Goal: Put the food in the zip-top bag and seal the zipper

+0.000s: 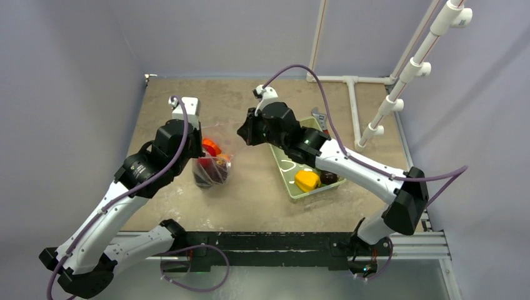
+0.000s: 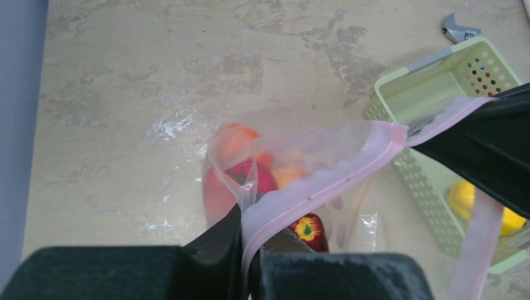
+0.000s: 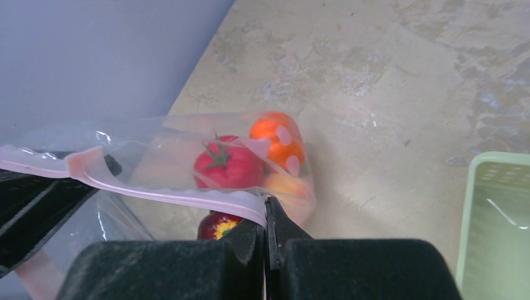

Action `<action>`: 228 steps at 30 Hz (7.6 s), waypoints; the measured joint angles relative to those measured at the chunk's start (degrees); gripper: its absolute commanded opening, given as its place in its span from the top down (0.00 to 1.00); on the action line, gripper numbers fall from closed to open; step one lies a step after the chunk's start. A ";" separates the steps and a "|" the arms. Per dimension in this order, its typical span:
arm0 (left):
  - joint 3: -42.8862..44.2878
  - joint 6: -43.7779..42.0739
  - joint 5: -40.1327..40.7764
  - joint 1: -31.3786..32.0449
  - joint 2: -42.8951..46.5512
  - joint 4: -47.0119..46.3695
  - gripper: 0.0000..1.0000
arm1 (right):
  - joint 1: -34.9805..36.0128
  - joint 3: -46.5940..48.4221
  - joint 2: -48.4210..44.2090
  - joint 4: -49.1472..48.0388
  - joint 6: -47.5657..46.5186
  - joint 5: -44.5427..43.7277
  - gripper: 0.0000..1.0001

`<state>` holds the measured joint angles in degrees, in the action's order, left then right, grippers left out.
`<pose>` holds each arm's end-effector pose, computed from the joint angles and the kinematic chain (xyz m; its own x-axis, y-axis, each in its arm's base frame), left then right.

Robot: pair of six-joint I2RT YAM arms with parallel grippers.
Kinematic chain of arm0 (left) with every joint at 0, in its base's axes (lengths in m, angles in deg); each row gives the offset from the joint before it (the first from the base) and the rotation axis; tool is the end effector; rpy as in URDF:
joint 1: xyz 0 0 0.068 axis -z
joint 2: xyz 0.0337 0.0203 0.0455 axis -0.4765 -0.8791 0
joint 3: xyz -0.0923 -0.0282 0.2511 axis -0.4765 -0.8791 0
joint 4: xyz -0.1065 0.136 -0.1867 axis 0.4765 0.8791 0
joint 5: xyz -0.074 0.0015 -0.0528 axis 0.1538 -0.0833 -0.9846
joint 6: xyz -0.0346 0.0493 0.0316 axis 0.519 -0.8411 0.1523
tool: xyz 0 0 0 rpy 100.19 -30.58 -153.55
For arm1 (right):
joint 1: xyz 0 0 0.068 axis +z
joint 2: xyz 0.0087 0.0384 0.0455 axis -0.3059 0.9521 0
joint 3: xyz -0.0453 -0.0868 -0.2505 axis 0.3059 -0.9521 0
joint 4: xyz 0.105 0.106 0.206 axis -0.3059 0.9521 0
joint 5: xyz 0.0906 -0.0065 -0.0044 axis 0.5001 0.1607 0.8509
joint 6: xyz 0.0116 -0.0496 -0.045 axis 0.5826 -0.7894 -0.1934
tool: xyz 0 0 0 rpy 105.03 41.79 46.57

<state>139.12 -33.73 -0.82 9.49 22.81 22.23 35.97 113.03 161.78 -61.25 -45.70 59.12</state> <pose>0.1533 -0.0864 0.3856 -0.4461 -0.0380 -0.8942 0.0619 0.9954 -0.0732 0.2262 0.2940 0.3675 -0.5334 0.1412 -0.8340 -0.5018 0.7409 0.4464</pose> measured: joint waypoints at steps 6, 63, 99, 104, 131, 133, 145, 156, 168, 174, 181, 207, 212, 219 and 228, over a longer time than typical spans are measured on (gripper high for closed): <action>-2.29 -1.46 -1.09 -0.02 0.85 -2.21 1.00 | -0.61 -3.48 3.63 -5.03 1.44 4.42 1.00; -21.55 0.13 -6.91 -0.02 6.99 -15.04 1.00 | -1.62 -18.40 1.55 17.00 14.73 -13.60 0.46; -21.64 0.13 -6.91 -0.02 7.78 -15.02 1.00 | -3.17 0.04 19.69 13.88 10.58 -14.53 1.00; -21.64 0.13 -6.88 -0.02 7.87 -15.02 1.00 | -3.69 3.74 23.34 12.87 8.87 -14.34 0.73; -21.64 0.11 -6.91 -0.02 7.82 -15.02 1.00 | -10.23 2.29 11.47 14.36 7.13 -20.85 0.23; -21.64 0.11 -6.91 -0.02 7.78 -15.02 1.00 | -11.19 1.18 11.50 14.60 6.91 -21.14 0.22; -21.64 0.11 -7.02 -0.02 7.63 -15.02 1.00 | -15.30 -4.66 11.61 14.62 5.18 -21.03 0.14; -21.64 0.11 -7.02 -0.02 7.52 -15.04 1.00 | -16.37 -6.80 14.38 12.13 4.37 -20.98 0.07; -21.64 0.11 -7.02 -0.02 7.52 -15.04 1.00 | -17.11 -7.15 17.42 10.86 4.09 -21.03 0.02; -21.64 0.11 -7.04 -0.02 7.48 -15.04 1.00 | -17.22 -7.15 20.41 9.75 3.52 -20.94 0.02; -21.64 0.09 -7.02 -0.02 7.23 -15.04 1.00 | -17.40 -7.17 22.64 8.41 3.08 -20.02 0.16; -21.64 0.09 -7.04 -0.02 6.97 -15.06 1.00 | -17.16 -2.34 10.84 10.84 1.49 -16.39 0.75; -21.64 0.09 -7.04 -0.02 6.93 -15.06 1.00 | -16.39 -0.96 4.20 9.46 -0.24 -11.45 0.75; -21.64 0.09 -7.04 -0.02 6.86 -15.08 1.00 | -13.49 -1.11 -3.80 4.46 -4.26 -1.03 0.76; -21.64 0.09 -7.04 -0.02 6.78 -15.13 1.00 | -3.41 -1.18 -5.75 1.46 -7.48 4.46 0.76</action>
<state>117.48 -33.65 -7.85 9.47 29.59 7.10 32.56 111.84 156.04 -59.78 -53.17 63.58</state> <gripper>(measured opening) 0.003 0.584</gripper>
